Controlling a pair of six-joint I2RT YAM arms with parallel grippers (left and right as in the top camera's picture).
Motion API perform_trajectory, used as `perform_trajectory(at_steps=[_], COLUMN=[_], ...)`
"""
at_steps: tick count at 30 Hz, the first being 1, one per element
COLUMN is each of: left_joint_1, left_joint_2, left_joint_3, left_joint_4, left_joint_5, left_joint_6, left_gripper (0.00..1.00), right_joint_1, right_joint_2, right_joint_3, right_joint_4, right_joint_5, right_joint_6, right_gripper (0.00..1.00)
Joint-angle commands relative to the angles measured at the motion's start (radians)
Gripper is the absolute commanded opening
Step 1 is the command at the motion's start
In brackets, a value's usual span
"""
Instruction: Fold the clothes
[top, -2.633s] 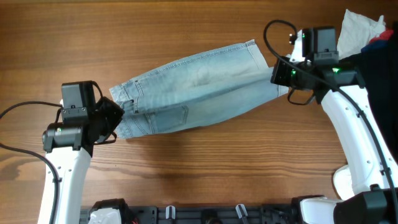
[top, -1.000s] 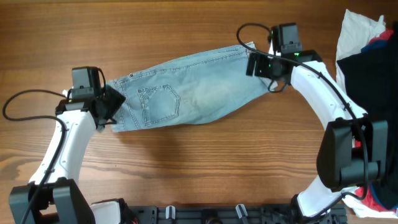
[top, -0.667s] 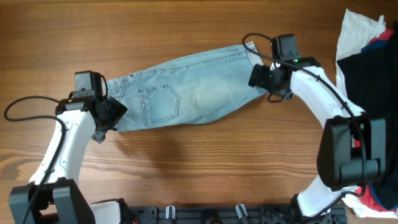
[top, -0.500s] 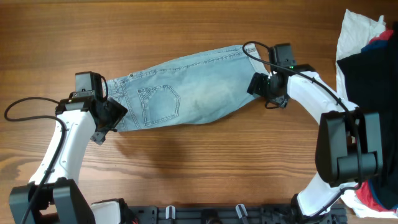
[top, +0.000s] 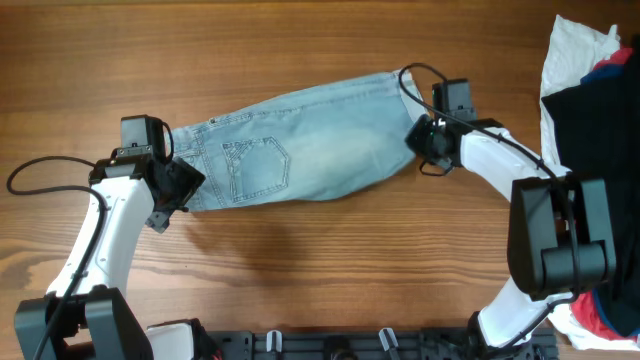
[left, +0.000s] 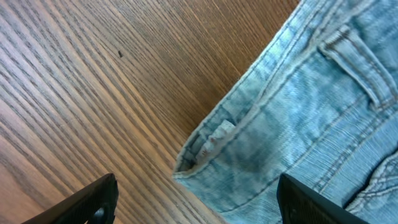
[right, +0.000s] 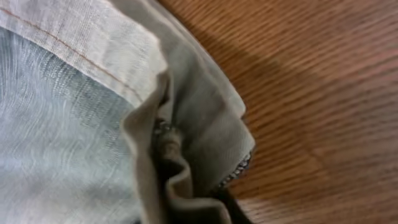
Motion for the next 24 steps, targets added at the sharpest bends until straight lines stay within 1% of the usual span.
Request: perform_trajectory(at_steps=[1,5,7,8,10,11,12,13,14,16,17,18,19,20,21,24], left_joint_1=[0.005,0.005,0.005,0.005,0.005,0.005,0.005,0.005,0.005,0.005,0.005,0.005,0.005,0.005,0.005,0.004], left_joint_2=[0.009,0.009,0.009,0.009,0.009,0.009,0.009,0.009,0.009,0.009,0.009,0.009,0.009,0.009,0.009,0.013], left_joint_3=[0.011,0.011,0.011,0.011,0.011,0.011,0.011,0.011,0.011,0.011,0.011,0.011,0.011,0.011,0.011,0.010], left_joint_4=[-0.005,-0.005,-0.005,-0.005,-0.004,-0.003,0.011,0.048,0.073,0.130,0.156,0.175,0.197,0.209,0.211,0.208], left_joint_5=[0.001,0.001,0.001,0.001,0.002,0.003,0.023,0.087,0.132,0.247,0.304,0.350,0.407,0.456,0.468,0.476], left_joint_6=[0.009,0.009,0.009,0.009,0.009,0.010,0.048,0.138,0.183,0.291,0.337,0.375,0.427,0.475,0.497,0.507], left_gripper=[0.82,0.82,0.82,0.83,0.89,0.90,0.90,0.89,0.90,0.91,0.92,0.93,0.93,0.95,0.96,0.97], right_joint_1=[-0.015,-0.077,-0.121,-0.143,-0.164,-0.167,-0.168,-0.168,-0.168,-0.168,-0.168,-0.168,-0.168,-0.168,-0.168,-0.168], right_joint_2=[0.010,-0.040,-0.088,-0.117,-0.157,-0.172,-0.185,-0.198,-0.206,-0.229,-0.249,-0.268,-0.296,-0.332,-0.361,-0.441], right_joint_3=[-0.022,-0.022,-0.022,-0.022,-0.022,-0.022,-0.022,-0.022,-0.022,-0.019,-0.017,-0.016,-0.015,-0.014,-0.012,-0.010], right_joint_4=[-0.103,-0.320,-0.415,-0.463,-0.510,-0.519,-0.519,-0.520,-0.520,-0.528,-0.538,-0.549,-0.558,-0.569,-0.575,-0.583], right_joint_5=[0.088,0.257,0.301,0.312,0.317,0.318,0.317,0.303,0.286,0.242,0.233,0.233,0.231,0.227,0.215,0.168], right_joint_6=[0.022,0.091,0.098,0.098,0.085,0.060,0.023,-0.018,-0.052,-0.124,-0.140,-0.140,-0.141,-0.148,-0.169,-0.201], right_gripper=[0.04,0.04,0.04,0.04,0.04,0.05,0.10,0.24,0.30,0.49,0.65,0.76,0.99,0.99,0.99,0.99])
